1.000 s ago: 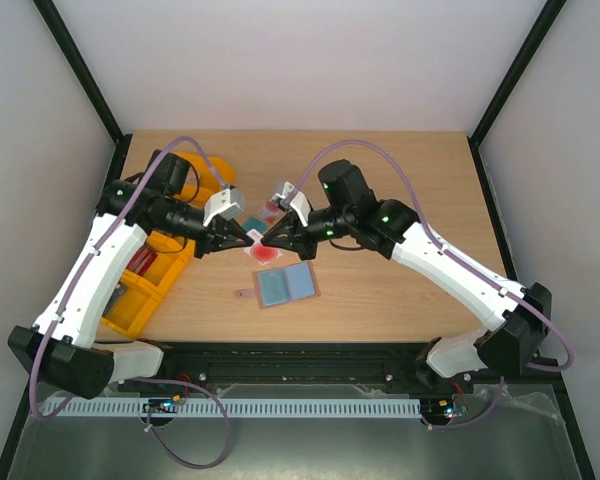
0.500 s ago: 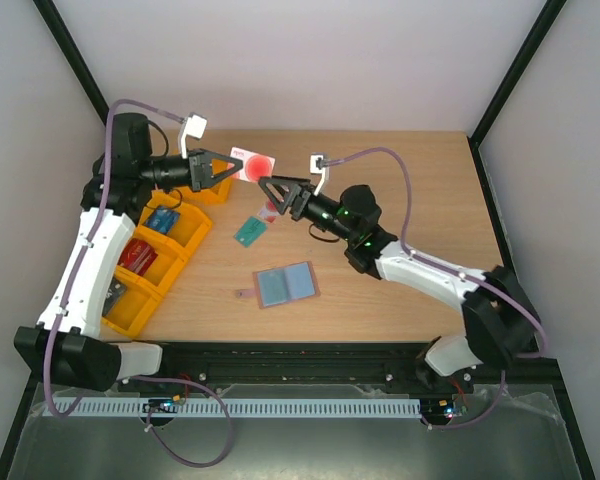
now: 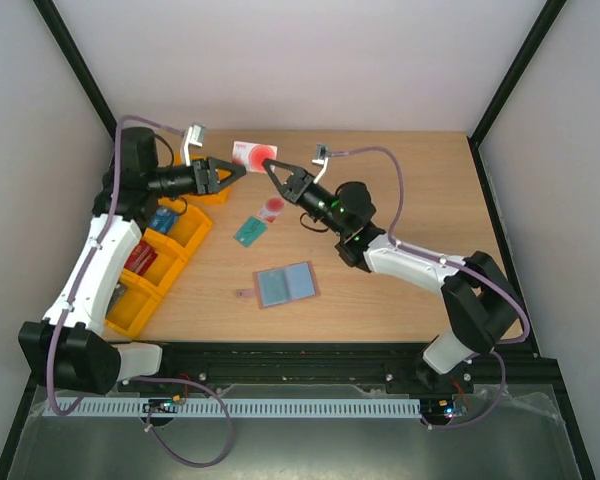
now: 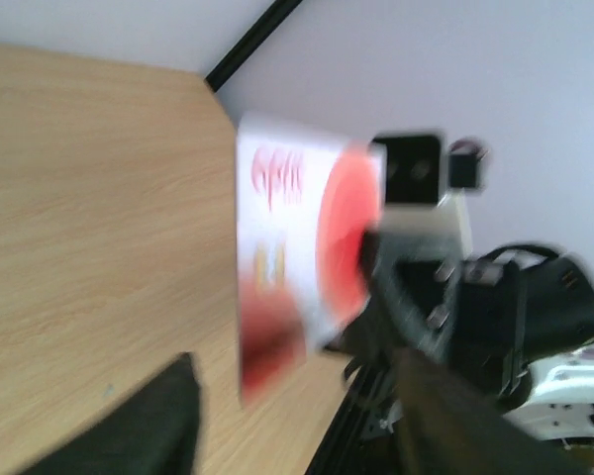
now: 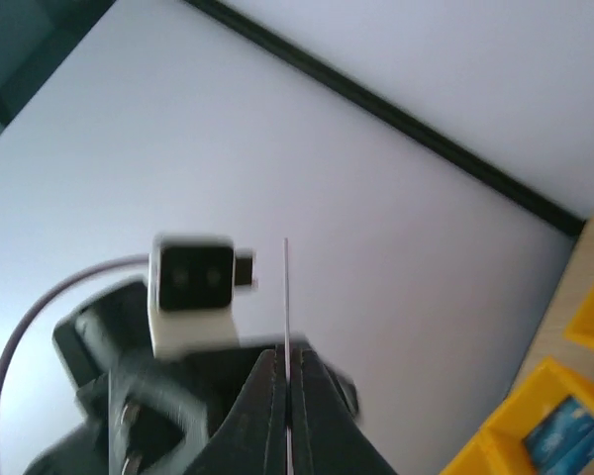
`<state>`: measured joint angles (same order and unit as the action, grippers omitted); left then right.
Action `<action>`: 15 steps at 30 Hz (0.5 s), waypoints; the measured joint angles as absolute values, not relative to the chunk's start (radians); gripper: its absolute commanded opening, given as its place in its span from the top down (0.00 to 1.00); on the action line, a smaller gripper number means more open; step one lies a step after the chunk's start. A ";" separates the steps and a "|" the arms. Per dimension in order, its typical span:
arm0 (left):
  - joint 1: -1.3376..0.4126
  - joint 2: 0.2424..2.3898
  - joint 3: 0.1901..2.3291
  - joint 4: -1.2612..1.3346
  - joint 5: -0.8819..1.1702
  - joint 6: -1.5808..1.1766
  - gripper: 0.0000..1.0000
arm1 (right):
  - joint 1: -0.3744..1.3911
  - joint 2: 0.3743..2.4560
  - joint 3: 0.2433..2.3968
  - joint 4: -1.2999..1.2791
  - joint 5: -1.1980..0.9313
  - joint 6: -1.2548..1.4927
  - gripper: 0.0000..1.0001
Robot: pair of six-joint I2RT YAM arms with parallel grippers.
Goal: Take the credit cards out of the card holder
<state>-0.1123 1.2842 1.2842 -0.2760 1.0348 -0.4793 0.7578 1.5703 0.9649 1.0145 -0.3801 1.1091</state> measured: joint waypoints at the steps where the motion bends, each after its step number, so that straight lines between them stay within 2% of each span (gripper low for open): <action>1: -0.111 1.279 1.255 -0.282 1.022 -0.474 0.01 | 0.741 1.571 0.982 0.977 -0.387 1.103 0.98; 5: -0.091 1.271 1.161 -0.350 0.929 -0.409 0.01 | 0.623 1.625 1.190 0.669 -0.480 0.928 0.98; 10: -0.021 1.259 1.112 -0.411 0.778 -0.312 0.01 | 0.535 1.901 1.720 0.027 -0.558 0.463 0.98; 15: 0.042 1.231 1.010 -0.400 0.754 -0.303 0.01 | 0.532 2.158 1.942 -0.447 -0.646 0.153 0.98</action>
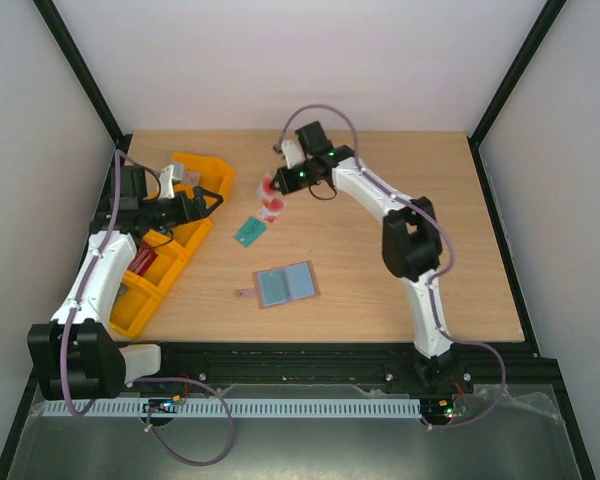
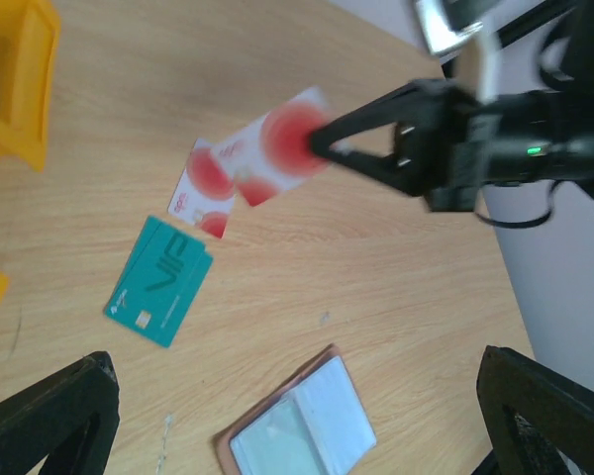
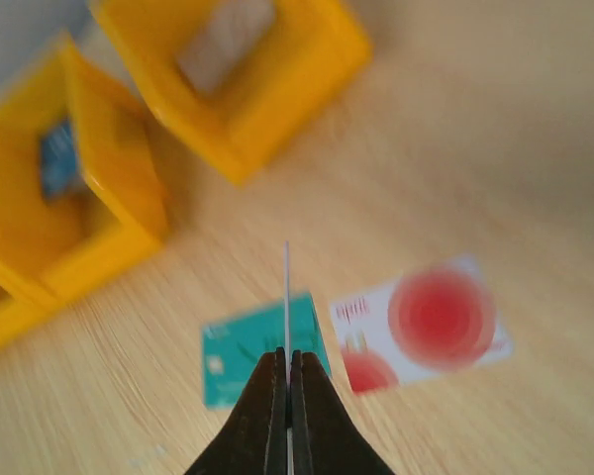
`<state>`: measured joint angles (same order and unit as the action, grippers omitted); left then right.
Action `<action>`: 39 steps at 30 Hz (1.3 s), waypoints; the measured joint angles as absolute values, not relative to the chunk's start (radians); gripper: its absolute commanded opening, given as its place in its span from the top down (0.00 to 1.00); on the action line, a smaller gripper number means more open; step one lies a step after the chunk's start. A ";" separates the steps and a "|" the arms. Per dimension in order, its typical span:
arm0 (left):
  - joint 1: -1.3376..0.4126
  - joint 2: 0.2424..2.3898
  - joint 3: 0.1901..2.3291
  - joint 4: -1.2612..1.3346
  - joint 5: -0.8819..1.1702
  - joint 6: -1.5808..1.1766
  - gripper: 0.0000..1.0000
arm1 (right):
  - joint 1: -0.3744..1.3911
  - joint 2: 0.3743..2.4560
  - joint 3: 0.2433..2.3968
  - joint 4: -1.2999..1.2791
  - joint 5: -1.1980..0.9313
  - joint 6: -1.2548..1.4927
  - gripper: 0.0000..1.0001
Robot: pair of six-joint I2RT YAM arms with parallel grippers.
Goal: Take the credit cards out of the card holder
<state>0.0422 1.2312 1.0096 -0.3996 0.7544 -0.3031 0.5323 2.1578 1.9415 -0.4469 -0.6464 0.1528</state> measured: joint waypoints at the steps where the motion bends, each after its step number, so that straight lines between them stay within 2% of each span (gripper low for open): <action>1: 0.045 1.232 0.996 -0.398 0.755 -0.303 0.01 | 0.532 2.218 1.983 -0.530 -0.661 0.107 0.98; 5: 0.046 1.238 0.979 -0.392 0.759 -0.303 0.01 | 0.537 2.377 2.086 -0.733 -0.683 -0.011 0.98; 10: 0.050 1.240 0.979 -0.377 0.765 -0.300 0.01 | 0.533 2.432 2.158 -0.838 -0.682 -0.092 0.98; 27: 0.067 1.254 0.974 -0.357 0.778 -0.299 0.01 | 0.482 2.526 2.251 -0.820 -0.781 -0.086 0.98; 29: 0.067 1.254 0.973 -0.357 0.779 -0.299 0.01 | 0.482 2.533 2.261 -0.817 -0.786 -0.082 0.89; 34: 0.067 1.254 0.960 -0.349 0.783 -0.300 0.01 | 0.483 2.535 2.266 -0.788 -0.737 -0.068 0.51; 37: 0.067 1.254 0.943 -0.337 0.785 -0.308 0.01 | 0.484 2.535 2.270 -0.756 -0.665 -0.052 0.40; 39: 0.067 1.254 0.921 -0.324 0.785 -0.323 0.01 | 0.484 2.535 2.278 -0.728 -0.588 -0.044 0.37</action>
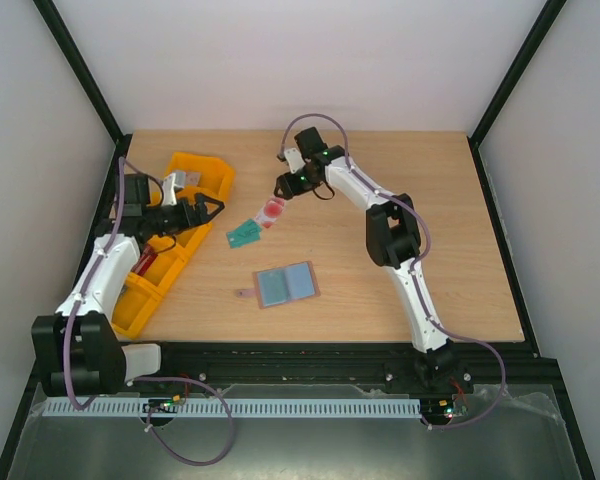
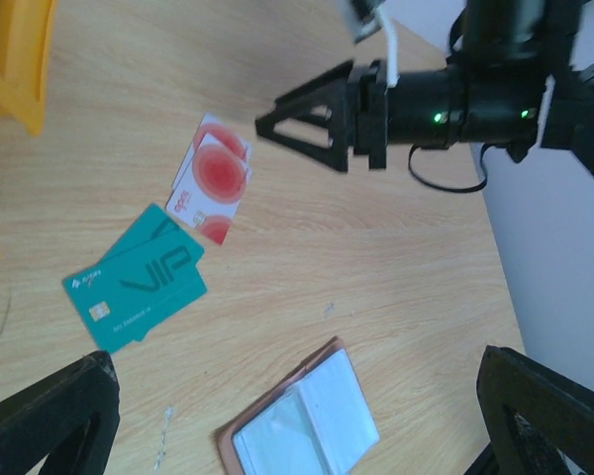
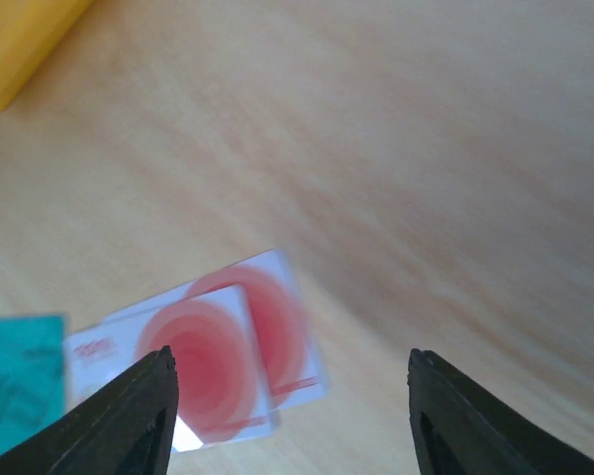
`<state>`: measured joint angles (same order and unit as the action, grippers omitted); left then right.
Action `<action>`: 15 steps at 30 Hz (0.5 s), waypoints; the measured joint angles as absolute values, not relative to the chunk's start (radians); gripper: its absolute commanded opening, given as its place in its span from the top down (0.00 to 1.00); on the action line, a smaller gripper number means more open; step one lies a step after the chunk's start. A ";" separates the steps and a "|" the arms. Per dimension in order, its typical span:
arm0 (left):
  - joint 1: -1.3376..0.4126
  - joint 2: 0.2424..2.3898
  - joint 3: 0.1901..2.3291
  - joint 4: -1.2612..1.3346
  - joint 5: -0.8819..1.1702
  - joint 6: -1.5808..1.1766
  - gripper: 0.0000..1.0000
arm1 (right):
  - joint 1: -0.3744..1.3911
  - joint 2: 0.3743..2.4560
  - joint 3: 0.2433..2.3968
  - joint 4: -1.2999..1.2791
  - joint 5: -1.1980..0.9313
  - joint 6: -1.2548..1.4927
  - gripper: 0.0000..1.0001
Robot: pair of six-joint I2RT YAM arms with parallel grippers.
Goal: Take the credit cards out of the card holder
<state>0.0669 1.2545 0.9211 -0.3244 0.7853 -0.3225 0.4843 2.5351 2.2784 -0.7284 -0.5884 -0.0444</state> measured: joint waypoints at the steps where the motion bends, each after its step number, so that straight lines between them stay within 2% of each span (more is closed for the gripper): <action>1: 0.067 1.254 0.905 -0.316 0.785 -0.333 0.01 | 0.485 2.535 2.283 -0.713 -0.539 -0.036 0.37; 7: 0.065 1.244 0.720 -0.220 0.790 -0.465 0.02 | 0.493 2.446 2.228 -0.682 -0.242 0.066 0.37; 11: 0.046 1.243 0.577 -0.173 0.791 -0.585 0.06 | 0.548 2.152 1.901 -0.618 -0.030 0.167 0.39; 13: 0.030 1.243 0.537 -0.152 0.788 -0.631 0.09 | 0.649 1.966 1.695 -0.569 0.049 0.226 0.40; 15: 0.008 1.245 0.508 -0.133 0.783 -0.672 0.10 | 0.765 1.859 1.577 -0.546 0.083 0.279 0.40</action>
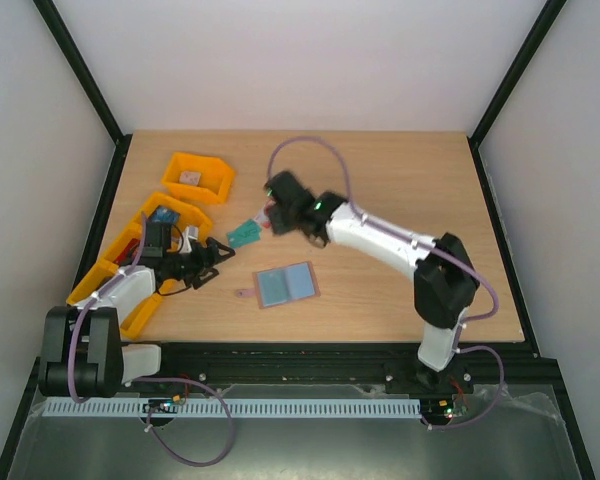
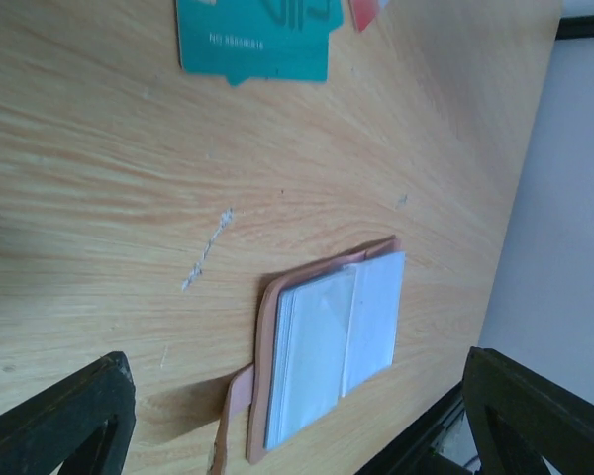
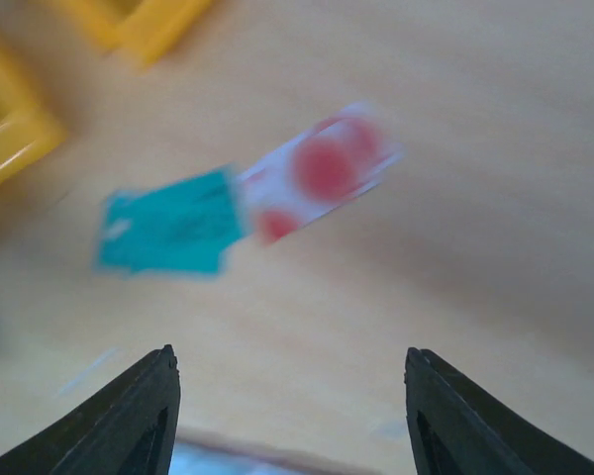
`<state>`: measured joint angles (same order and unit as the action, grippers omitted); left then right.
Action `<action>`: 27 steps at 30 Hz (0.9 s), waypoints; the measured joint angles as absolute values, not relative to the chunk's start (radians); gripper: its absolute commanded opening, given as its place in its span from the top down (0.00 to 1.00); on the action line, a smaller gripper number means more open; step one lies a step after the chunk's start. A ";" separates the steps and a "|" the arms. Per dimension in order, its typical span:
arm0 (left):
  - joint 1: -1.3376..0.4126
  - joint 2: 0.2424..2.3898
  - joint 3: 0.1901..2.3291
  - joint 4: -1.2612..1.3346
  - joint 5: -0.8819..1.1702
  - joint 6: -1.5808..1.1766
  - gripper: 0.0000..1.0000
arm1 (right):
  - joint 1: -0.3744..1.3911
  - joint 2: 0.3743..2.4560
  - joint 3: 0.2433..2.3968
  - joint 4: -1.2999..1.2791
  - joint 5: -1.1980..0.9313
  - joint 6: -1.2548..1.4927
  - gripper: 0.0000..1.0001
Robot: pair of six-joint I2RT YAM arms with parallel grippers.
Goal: Take the credit cards out of the card holder
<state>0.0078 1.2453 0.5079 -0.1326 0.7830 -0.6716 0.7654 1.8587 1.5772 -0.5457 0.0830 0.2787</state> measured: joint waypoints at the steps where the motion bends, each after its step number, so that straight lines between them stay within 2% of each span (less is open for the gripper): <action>1: 0.001 1.248 0.501 -0.125 0.780 -0.687 0.10 | 0.822 1.832 1.539 -0.535 0.091 0.305 0.40; 4: -0.014 1.257 0.497 -0.110 0.773 -0.717 0.10 | 0.973 1.813 1.424 -0.503 0.105 0.409 0.36; 8: -0.015 1.258 0.500 -0.094 0.756 -0.735 0.09 | 1.049 1.840 1.259 -0.484 0.083 0.527 0.21; 13: -0.015 1.258 0.500 -0.087 0.749 -0.745 0.09 | 1.076 1.913 1.213 -0.452 0.054 0.610 0.23; 15: -0.015 1.257 0.500 -0.087 0.747 -0.745 0.09 | 1.080 1.918 1.213 -0.419 0.049 0.622 0.32; 18: -0.012 1.257 0.500 -0.087 0.747 -0.745 0.09 | 1.081 1.933 1.213 -0.382 0.051 0.636 0.56; 22: -0.008 1.256 0.500 -0.087 0.743 -0.744 0.09 | 1.076 1.935 1.201 -0.333 0.072 0.660 0.79; 25: -0.006 1.256 0.500 -0.086 0.742 -0.744 0.10 | 1.063 1.930 1.185 -0.304 0.079 0.671 0.94; 27: -0.006 1.256 0.500 -0.082 0.743 -0.744 0.11 | 1.055 1.923 1.176 -0.293 0.078 0.673 0.98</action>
